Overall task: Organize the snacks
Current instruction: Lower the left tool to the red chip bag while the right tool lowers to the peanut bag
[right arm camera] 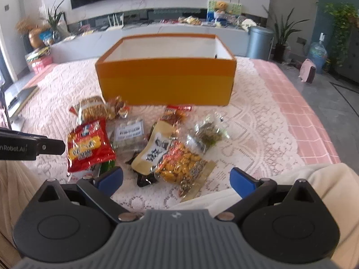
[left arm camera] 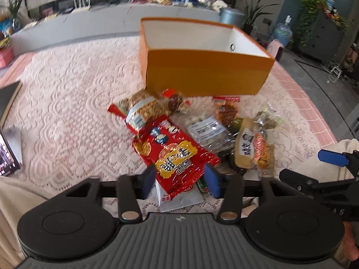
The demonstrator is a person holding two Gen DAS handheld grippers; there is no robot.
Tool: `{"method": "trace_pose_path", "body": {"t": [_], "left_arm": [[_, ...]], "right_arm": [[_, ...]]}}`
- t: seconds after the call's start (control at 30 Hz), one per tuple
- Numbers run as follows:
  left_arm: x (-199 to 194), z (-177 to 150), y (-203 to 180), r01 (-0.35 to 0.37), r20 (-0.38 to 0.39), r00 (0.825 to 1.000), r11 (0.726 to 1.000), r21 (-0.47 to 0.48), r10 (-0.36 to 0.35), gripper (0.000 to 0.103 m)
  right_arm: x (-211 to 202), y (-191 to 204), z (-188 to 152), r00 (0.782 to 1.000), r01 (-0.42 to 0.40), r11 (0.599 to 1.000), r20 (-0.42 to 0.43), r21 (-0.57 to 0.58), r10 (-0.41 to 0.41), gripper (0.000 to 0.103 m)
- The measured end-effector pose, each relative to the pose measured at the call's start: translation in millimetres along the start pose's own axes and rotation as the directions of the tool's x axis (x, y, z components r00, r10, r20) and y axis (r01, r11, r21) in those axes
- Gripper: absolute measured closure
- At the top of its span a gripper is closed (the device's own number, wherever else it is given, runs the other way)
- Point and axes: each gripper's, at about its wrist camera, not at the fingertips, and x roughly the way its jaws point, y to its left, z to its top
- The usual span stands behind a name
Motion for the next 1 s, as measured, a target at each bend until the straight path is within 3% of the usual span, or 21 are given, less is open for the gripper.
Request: {"method": "trace_pose_path", "body": {"t": [0.1,0.23,0.53,0.67,1.0], "left_arm": [[10,1,1,0.011,-0.035,0.999,1.0,-0.012,-0.011,0.033],[27,4,8,0.01,-0.068,0.998,0.996,-0.092,-0.016,0.015],[60,8,24,-0.019,-0.123,0.992,0.972,-0.235,-0.01,0.015],[70,10,27,-0.006,-0.132,0.991,0.959,-0.283,-0.032,0.015],[93,15,28,0.024,-0.14,0.987,0.933,-0.36,-0.08,0.008]], "right_arm": [[15,2,-1,0.999,0.011,0.999,-0.04,-0.036,-0.013,0.005],[35,4,-2,0.996,0.032,0.995,-0.079,-0.091,-0.039,0.005],[76,15,-3,0.989,0.069,0.968,-0.108,-0.24,-0.097,0.005],[93,12,-1,0.983,0.076,0.972,-0.146,-0.222,-0.11,0.019],[106,17,-2,0.989,0.021,0.981,-0.138,-0.191,-0.048,0.02]]}}
